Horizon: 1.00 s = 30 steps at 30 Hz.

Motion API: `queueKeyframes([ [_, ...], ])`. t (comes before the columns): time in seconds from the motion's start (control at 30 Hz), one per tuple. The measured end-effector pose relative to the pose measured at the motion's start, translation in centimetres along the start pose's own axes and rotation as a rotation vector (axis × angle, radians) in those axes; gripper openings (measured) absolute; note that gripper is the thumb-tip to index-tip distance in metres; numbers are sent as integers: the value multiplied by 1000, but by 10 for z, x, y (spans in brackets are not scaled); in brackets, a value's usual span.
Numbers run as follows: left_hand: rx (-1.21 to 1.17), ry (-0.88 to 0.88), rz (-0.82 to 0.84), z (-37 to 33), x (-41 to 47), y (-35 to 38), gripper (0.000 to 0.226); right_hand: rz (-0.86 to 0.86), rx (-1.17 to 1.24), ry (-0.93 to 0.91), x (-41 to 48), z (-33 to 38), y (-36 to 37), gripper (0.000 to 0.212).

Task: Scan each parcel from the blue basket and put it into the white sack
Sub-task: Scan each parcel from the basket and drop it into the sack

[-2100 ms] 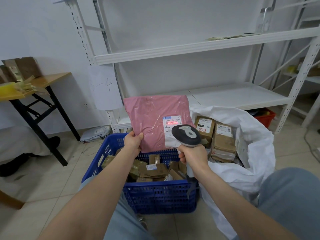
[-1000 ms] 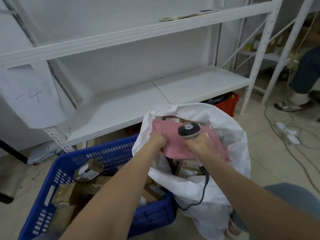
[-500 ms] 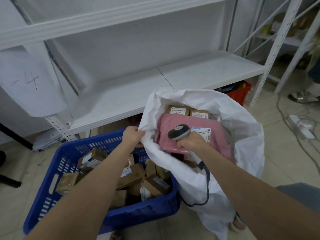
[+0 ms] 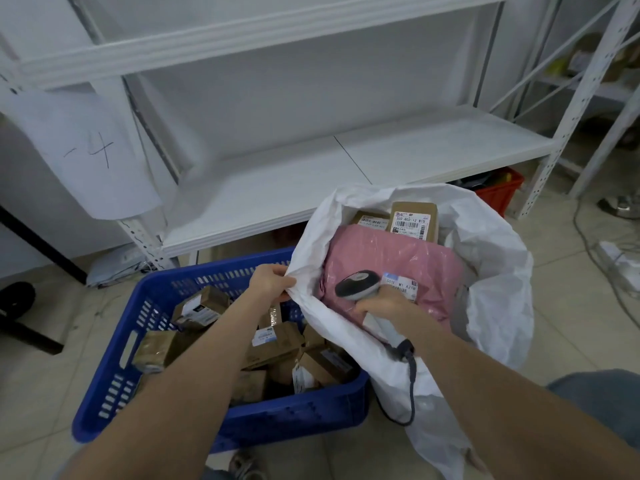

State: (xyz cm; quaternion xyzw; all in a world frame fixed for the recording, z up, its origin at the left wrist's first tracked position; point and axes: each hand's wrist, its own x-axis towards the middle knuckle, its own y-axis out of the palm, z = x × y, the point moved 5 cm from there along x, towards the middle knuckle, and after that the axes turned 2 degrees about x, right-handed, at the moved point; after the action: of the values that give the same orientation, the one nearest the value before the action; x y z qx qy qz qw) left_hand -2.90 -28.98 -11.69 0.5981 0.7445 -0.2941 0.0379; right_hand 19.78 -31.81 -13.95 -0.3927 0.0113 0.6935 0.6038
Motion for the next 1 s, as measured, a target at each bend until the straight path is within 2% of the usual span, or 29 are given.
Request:
queueKeyframes([
  [0.07, -7, -10, 68, 1, -5, 1, 26, -64, 30, -50, -3, 6, -5, 33],
  [0.13, 24, -8, 109, 3, -14, -1, 36, -157, 99, -109, -11, 15, -11, 25],
  [0.23, 66, -9, 83, 7, -22, -10, 54, -190, 240, -160, -22, 26, -16, 14],
  [0.37, 177, -11, 49, 21, -36, -35, 50, -143, 348, -180, -42, 45, 3, 5],
  [0.6, 368, -59, 26, 82, -47, -90, 27, 73, 270, -121, -50, 62, 109, 7],
  [0.67, 385, -99, 11, 104, -39, -106, 31, 133, 262, -101, -46, 69, 142, 5],
  [0.77, 433, -162, -1, 137, -20, -131, 33, 191, 238, -49, -27, 80, 190, 14],
  [0.9, 549, -212, -57, 182, 22, -171, 32, 220, 258, 46, 10, 89, 247, 9],
  [1.0, 602, -326, -168, 217, 61, -205, 61, 226, 286, 104, 45, 92, 287, 15],
])
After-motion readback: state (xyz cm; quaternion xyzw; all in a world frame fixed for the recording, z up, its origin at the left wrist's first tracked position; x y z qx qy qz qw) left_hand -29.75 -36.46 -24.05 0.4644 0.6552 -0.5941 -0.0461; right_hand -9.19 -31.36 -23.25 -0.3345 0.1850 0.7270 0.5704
